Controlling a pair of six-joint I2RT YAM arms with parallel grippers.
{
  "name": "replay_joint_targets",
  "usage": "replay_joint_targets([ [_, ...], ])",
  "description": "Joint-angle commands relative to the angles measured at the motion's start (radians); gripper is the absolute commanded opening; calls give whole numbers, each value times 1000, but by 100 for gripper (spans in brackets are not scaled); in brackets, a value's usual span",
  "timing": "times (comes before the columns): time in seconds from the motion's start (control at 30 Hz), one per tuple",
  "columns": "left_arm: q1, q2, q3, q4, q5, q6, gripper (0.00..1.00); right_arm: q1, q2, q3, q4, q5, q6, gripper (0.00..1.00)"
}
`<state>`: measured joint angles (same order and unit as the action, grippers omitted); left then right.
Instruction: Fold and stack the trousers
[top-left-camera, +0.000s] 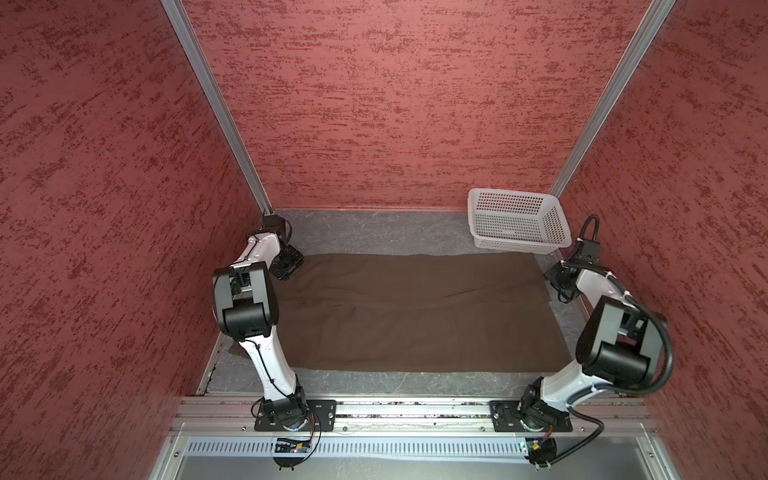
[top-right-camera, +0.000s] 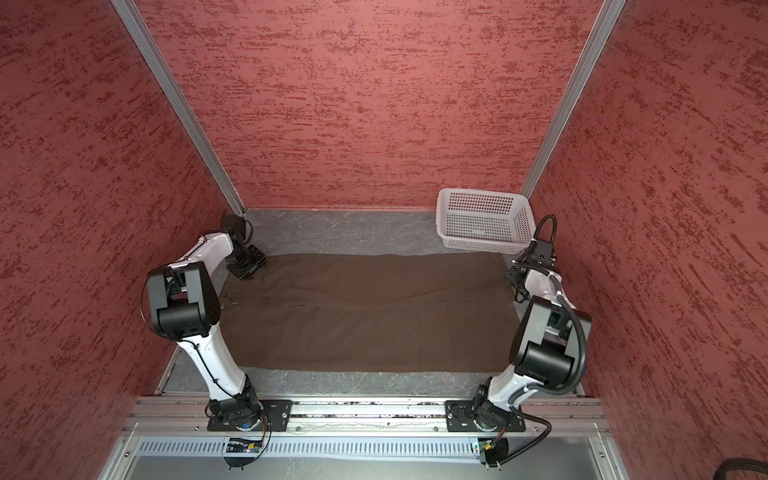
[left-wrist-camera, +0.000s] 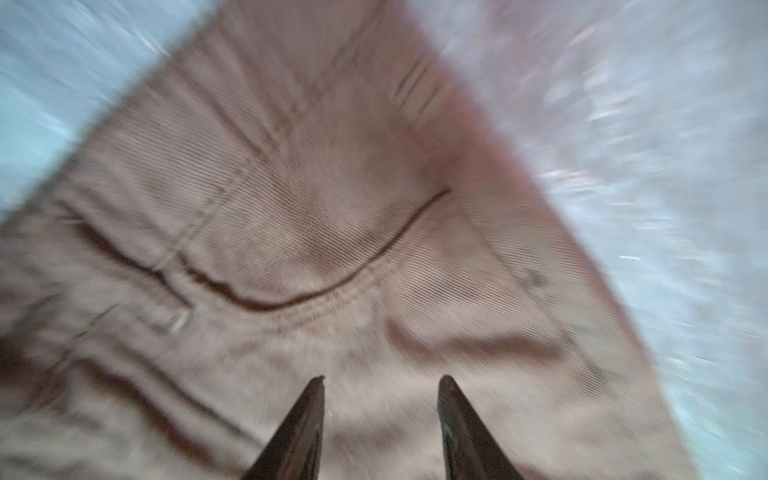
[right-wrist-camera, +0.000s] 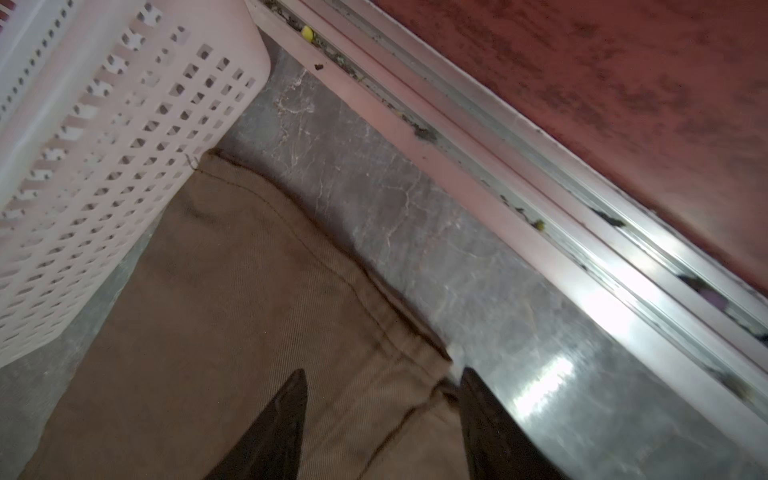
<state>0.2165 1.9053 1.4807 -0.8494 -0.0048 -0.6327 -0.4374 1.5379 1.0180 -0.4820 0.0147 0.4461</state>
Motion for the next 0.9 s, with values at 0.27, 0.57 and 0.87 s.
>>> replay_joint_targets([
  [0.27,-72,-193,-94,-8,-48,-19,46,-6,-413,-287,-27,-10,8,69],
  [0.57,-9,-267,-146,-38,22,-49,48,-4,-635,-408,-107,-66,77,76],
  [0.87,66,-385,-283,-32,58,-42,49,-5,-722,-485,-147,55,188,99],
])
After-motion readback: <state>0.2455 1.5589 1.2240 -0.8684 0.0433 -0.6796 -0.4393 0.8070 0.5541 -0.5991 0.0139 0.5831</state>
